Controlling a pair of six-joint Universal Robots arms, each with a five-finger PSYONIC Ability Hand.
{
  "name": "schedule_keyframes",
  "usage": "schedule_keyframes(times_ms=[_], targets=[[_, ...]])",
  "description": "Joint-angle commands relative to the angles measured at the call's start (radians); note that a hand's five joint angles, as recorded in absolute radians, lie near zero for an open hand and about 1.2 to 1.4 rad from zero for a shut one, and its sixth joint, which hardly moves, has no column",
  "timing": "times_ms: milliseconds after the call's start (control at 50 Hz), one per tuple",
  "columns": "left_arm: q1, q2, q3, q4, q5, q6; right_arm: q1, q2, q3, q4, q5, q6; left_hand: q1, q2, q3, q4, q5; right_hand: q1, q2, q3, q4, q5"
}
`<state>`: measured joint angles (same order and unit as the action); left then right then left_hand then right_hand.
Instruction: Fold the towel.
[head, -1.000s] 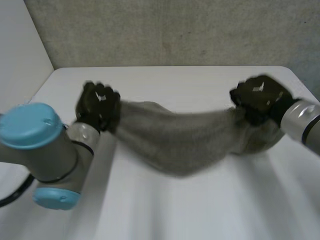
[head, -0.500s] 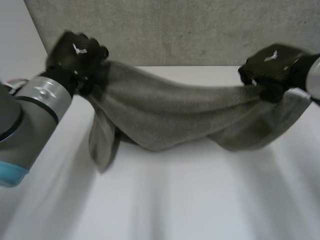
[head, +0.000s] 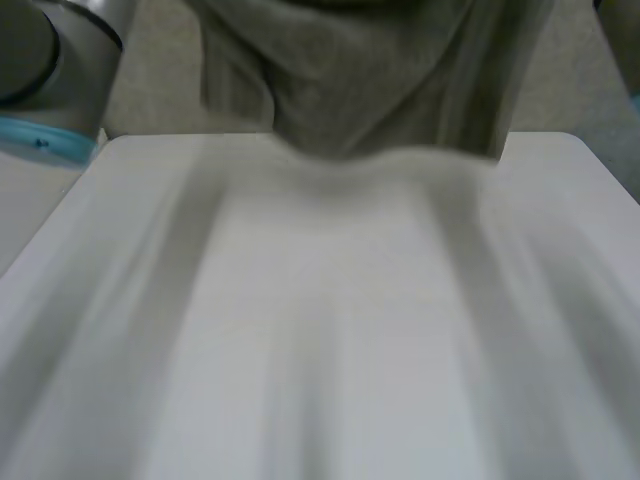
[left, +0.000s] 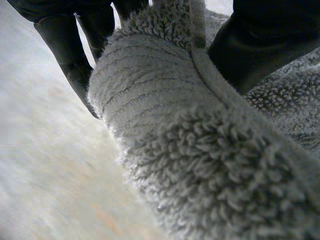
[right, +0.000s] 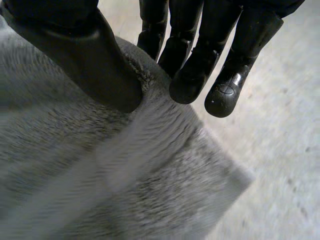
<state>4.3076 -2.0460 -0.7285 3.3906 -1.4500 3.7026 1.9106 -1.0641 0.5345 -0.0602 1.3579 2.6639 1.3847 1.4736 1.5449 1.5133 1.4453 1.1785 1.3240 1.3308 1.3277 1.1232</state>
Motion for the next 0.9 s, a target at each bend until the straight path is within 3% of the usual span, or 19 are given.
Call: schedule_keyframes(times_ms=[20, 280, 380, 420, 480, 600, 760, 800, 900], targets=[[0.001, 0.038, -0.144, 0.098, 0.010, -0.027, -0.005, -0.093, 0.251, -0.032, -0.106, 0.047, 0.012, -0.077, -0.149, -0.117, -0.224, 0.218, 0.072, 0.065, 0.069, 0.099], [0.021, -0.043, -0.572, 0.121, 0.017, -0.006, 0.010, -0.042, 0.588, 0.022, -0.112, -0.075, 0.012, -0.077, -0.149, -0.117, -0.224, 0.218, 0.072, 0.065, 0.069, 0.099], [0.021, -0.089, -0.707, 0.136, 0.017, 0.086, 0.010, 0.044, 0.711, 0.056, -0.112, -0.113, 0.012, -0.077, -0.149, -0.117, -0.224, 0.218, 0.072, 0.065, 0.069, 0.099], [0.023, -0.103, -0.782, 0.145, 0.019, 0.181, 0.011, 0.088, 0.774, 0.066, -0.111, -0.139, 0.012, -0.077, -0.149, -0.117, -0.224, 0.218, 0.072, 0.065, 0.069, 0.099], [0.023, -0.108, -0.840, 0.156, 0.025, 0.264, 0.005, 0.088, 0.820, 0.065, -0.112, -0.150, 0.012, -0.077, -0.149, -0.117, -0.224, 0.218, 0.072, 0.065, 0.069, 0.099], [0.044, -0.095, -0.894, 0.162, 0.025, 0.316, -0.001, 0.056, 0.851, 0.066, -0.105, -0.147, 0.012, -0.077, -0.149, -0.117, -0.224, 0.218, 0.072, 0.065, 0.069, 0.099], [0.058, -0.059, -0.924, 0.161, 0.025, 0.313, 0.001, 0.029, 0.891, 0.066, -0.105, -0.140, -0.349, -0.438, -0.509, -0.478, -0.584, 0.218, 0.072, 0.065, 0.069, 0.099], [0.058, -0.056, -0.934, 0.161, 0.025, 0.313, -0.002, 0.027, 0.907, 0.065, -0.106, -0.140, -0.536, -0.625, -0.696, -0.665, -0.771, 0.218, 0.072, 0.065, 0.069, 0.099], [0.060, -0.054, -0.939, 0.162, 0.016, 0.310, -0.005, 0.027, 0.937, 0.059, -0.108, -0.139, -0.634, -0.723, -0.794, -0.762, -0.869, 0.218, 0.072, 0.065, 0.069, 0.099]])
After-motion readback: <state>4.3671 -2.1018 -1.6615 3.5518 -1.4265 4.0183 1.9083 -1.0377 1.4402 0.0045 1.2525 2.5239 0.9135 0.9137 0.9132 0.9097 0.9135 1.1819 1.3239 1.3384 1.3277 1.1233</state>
